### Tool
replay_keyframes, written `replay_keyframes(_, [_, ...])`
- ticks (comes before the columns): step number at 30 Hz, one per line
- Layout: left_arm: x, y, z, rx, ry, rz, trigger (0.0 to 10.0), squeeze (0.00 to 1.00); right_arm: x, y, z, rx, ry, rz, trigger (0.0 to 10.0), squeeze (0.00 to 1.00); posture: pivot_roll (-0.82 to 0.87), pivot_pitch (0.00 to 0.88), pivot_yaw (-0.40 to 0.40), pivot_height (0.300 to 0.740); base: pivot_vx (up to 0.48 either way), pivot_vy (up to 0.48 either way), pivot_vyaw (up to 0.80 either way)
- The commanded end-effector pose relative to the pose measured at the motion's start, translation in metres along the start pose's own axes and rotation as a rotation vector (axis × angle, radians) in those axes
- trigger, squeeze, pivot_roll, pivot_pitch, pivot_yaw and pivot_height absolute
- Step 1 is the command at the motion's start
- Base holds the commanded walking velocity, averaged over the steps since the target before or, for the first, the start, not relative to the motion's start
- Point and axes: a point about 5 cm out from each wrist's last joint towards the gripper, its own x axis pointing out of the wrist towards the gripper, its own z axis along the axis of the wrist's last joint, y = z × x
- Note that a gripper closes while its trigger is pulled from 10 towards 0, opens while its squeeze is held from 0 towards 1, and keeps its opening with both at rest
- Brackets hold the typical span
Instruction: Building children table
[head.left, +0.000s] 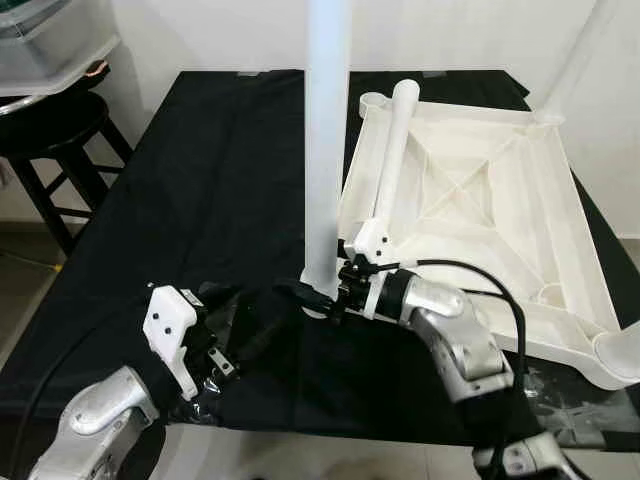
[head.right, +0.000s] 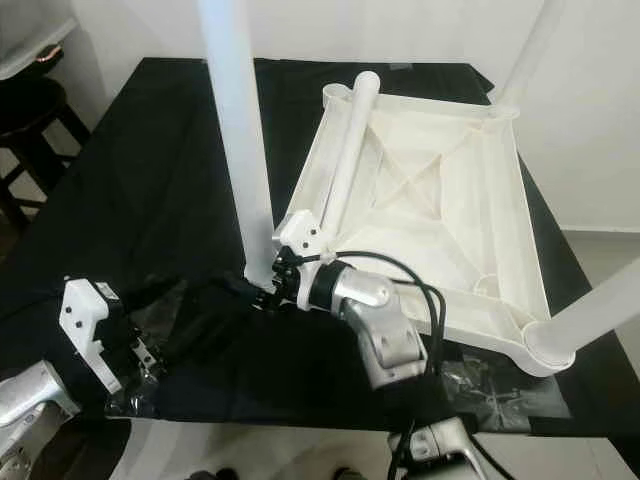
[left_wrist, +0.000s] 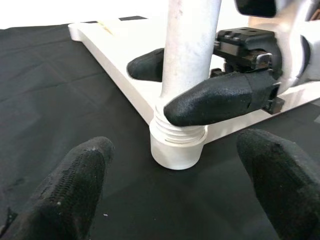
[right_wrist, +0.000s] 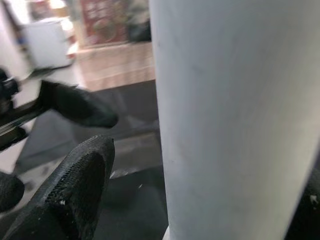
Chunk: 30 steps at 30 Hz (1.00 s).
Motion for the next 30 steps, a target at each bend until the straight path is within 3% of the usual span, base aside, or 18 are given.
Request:
replay_keyframes(1, [-0.005, 0.003, -0.001, 0.012, 0.016, 0.005, 10.0, 0.00, 0.004, 0.003, -0.002, 0.026, -0.008, 0.090, 10.0, 0.00, 0.05, 0.177, 0.000, 0.740, 0.000, 0.000, 0.00])
replay_keyframes(6, [-0.007, 0.006, -0.003, 0.023, 0.027, 0.010, 10.0, 0.00, 0.009, -0.002, 0.002, 0.072, -0.033, 0.182, 9.9, 0.00, 0.06, 0.173, -0.003, 0.740, 0.000, 0.000, 0.00])
replay_keyframes(7, [-0.007, 0.006, -0.003, 0.024, 0.030, 0.006, 10.0, 0.00, 0.010, -0.004, 0.002, 0.078, -0.036, 0.204, 0.0, 0.00, 0.06, 0.174, -0.002, 0.740, 0.000, 0.000, 0.00])
replay_keyframes(17, [-0.009, 0.007, -0.002, 0.029, 0.030, -0.004, 10.0, 0.00, 0.005, -0.014, 0.003, 0.060, -0.032, 0.219, 0.0, 0.00, 0.06, 0.179, -0.001, 0.740, 0.000, 0.000, 0.00])
replay_keyframes(20, [-0.010, 0.007, -0.002, 0.030, 0.030, -0.008, 10.0, 0.00, 0.000, -0.013, -0.002, 0.032, -0.003, 0.165, 0.0, 0.00, 0.05, 0.184, -0.004, 0.740, 0.000, 0.000, 0.00])
replay_keyframes(21, [-0.010, 0.007, -0.002, 0.031, 0.029, -0.009, 10.0, 0.00, -0.003, -0.010, -0.007, 0.031, 0.011, 0.090, 0.0, 0.00, 0.03, 0.186, -0.014, 0.740, 0.000, 0.000, 0.00])
replay_keyframes(22, [-0.010, 0.007, -0.002, 0.031, 0.029, -0.009, 10.0, 0.00, -0.003, -0.010, -0.007, 0.031, 0.011, 0.090, 0.0, 0.00, 0.03, 0.186, -0.014, 0.740, 0.000, 0.000, 0.00])
replay_keyframes(23, [-0.010, 0.007, -0.002, 0.032, 0.029, -0.011, 10.0, 0.00, -0.003, -0.004, -0.014, 0.072, 0.017, -0.029, 0.0, 0.00, 0.03, 0.188, -0.021, 0.740, 0.000, 0.000, 0.00])
replay_keyframes(24, [-0.010, 0.007, -0.002, 0.033, 0.028, -0.013, 10.0, 0.00, 0.001, 0.004, -0.024, 0.074, 0.069, -0.269, 0.0, 0.00, 0.02, 0.194, -0.015, 0.740, 0.000, 0.000, 0.00])
replay_keyframes(25, [-0.010, 0.007, -0.002, 0.033, 0.028, -0.013, 10.0, 0.00, 0.001, 0.004, -0.024, 0.074, 0.069, -0.269, 0.0, 0.00, 0.02, 0.194, -0.015, 0.740, 0.000, 0.000, 0.00])
replay_keyframes(26, [-0.010, 0.007, -0.002, 0.033, 0.027, -0.015, 10.0, 0.00, 0.002, 0.008, -0.029, 0.066, 0.104, -0.444, 0.0, 0.00, 0.02, 0.194, -0.015, 0.740, 0.000, 0.000, 0.00])
replay_keyframes(27, [-0.010, 0.007, -0.002, 0.033, 0.027, -0.015, 10.0, 0.00, 0.002, 0.008, -0.029, 0.066, 0.104, -0.444, 0.0, 0.00, 0.02, 0.194, -0.015, 0.740, 0.000, 0.000, 0.00])
replay_keyframes(28, [-0.010, 0.007, -0.002, 0.034, 0.027, -0.016, 10.0, 0.00, -0.004, 0.017, -0.034, 0.109, 0.123, -0.632, 0.0, 0.00, 0.02, 0.199, -0.011, 0.740, 0.000, 0.000, 0.00])
replay_keyframes(29, [-0.010, 0.007, -0.002, 0.034, 0.027, -0.016, 10.0, 0.00, -0.004, 0.017, -0.034, 0.109, 0.123, -0.632, 0.0, 0.00, 0.02, 0.199, -0.011, 0.740, 0.000, 0.000, 0.00])
replay_keyframes(30, [-0.010, 0.008, -0.002, 0.034, 0.027, -0.018, 10.0, 0.00, -0.001, 0.034, -0.036, 0.098, 0.122, -0.642, 0.0, 0.00, 0.01, 0.197, 0.007, 0.740, 0.000, 0.000, 0.00])
